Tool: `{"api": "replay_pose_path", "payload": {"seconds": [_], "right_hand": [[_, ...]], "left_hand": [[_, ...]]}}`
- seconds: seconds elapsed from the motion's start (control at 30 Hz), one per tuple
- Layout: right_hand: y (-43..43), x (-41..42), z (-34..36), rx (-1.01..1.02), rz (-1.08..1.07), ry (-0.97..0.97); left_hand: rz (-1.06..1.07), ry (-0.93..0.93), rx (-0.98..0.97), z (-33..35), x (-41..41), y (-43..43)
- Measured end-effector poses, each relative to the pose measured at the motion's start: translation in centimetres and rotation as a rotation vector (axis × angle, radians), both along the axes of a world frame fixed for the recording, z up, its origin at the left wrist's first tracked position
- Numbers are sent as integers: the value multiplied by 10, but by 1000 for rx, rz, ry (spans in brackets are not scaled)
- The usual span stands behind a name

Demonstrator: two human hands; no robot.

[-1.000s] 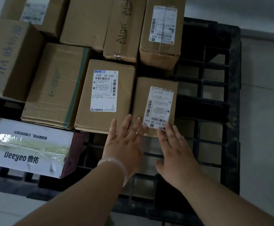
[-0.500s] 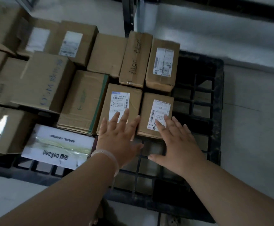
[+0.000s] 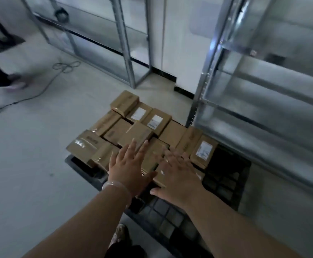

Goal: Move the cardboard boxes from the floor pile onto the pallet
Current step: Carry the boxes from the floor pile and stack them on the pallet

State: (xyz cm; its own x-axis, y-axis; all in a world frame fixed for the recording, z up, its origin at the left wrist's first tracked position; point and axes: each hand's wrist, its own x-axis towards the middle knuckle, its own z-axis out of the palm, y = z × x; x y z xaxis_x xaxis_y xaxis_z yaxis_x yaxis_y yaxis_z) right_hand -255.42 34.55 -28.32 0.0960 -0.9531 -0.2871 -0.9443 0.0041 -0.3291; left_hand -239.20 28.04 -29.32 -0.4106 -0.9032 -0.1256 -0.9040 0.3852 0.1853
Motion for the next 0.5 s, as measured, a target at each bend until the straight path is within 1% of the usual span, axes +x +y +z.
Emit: {"api": "replay_pose_path", "payload": {"seconds": [0.07,0.17,0.27,0.37,0.5], "right_hand": [[0,24,34,-46,131,19],[-4,65,84,-106,289,39],[-10,121,129,-199,424,15],[-10,187,163,-333,578,8],[-2,282,186,-392,764,23]], "left_hand": [[130,21,-42,34,37,19],[270,52,-114,81,93,43],[406,103,-195,121,147,60],[520,141,-263,149,206,82],[675,149,-333,171,297,118]]}}
